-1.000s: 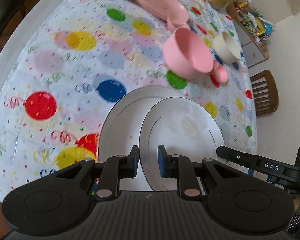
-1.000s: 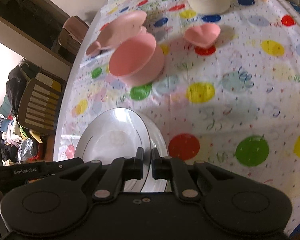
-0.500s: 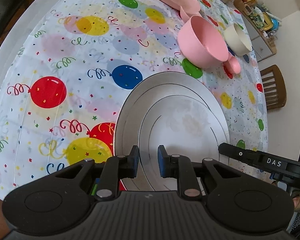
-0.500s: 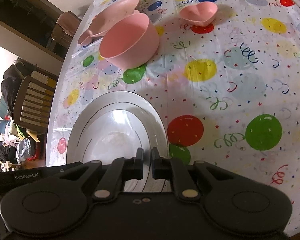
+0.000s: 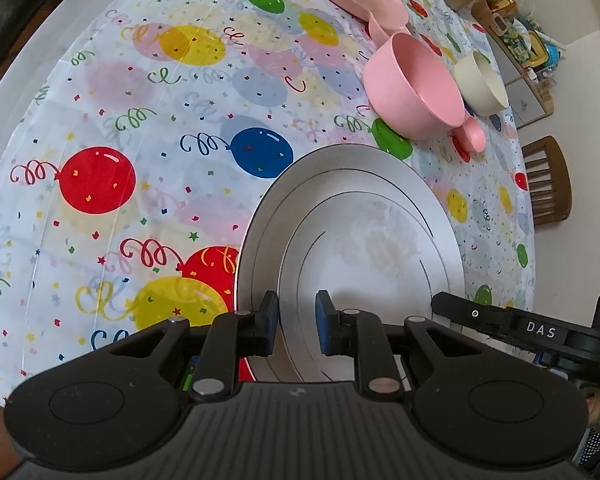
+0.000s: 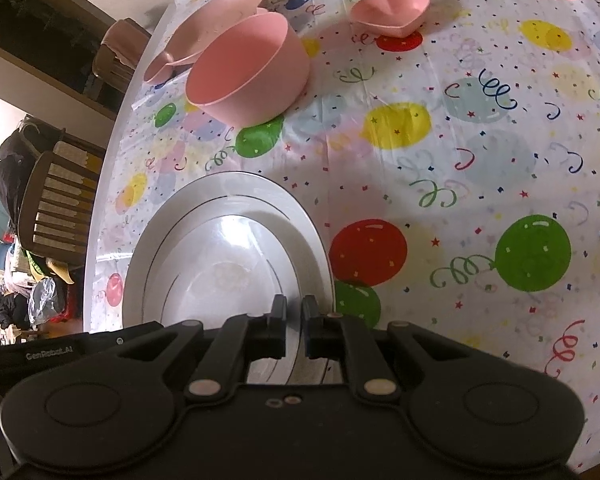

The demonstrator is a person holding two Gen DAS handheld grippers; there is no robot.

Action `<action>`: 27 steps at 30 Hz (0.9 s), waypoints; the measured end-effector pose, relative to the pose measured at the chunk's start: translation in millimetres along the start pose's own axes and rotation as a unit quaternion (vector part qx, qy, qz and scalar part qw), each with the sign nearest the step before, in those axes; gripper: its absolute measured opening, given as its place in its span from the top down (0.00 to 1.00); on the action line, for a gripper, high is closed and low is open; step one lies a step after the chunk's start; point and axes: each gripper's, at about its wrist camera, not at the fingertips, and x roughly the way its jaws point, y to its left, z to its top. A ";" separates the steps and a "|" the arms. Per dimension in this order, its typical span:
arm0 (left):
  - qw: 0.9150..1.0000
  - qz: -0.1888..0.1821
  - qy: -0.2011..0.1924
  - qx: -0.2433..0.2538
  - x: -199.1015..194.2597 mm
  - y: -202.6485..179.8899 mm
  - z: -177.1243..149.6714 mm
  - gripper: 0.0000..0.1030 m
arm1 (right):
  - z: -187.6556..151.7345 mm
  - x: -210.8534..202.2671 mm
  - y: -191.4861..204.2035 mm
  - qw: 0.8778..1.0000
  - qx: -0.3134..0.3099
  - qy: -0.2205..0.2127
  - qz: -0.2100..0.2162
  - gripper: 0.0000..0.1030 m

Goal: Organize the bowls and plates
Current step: 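Open both grippers and lift away from the stacked plates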

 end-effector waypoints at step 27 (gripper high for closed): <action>1.000 -0.015 0.010 0.000 -8.0 7.4 2.7 0.82 | 6.8 -10.3 9.7 1.000 -0.012 0.017 -0.020 0.80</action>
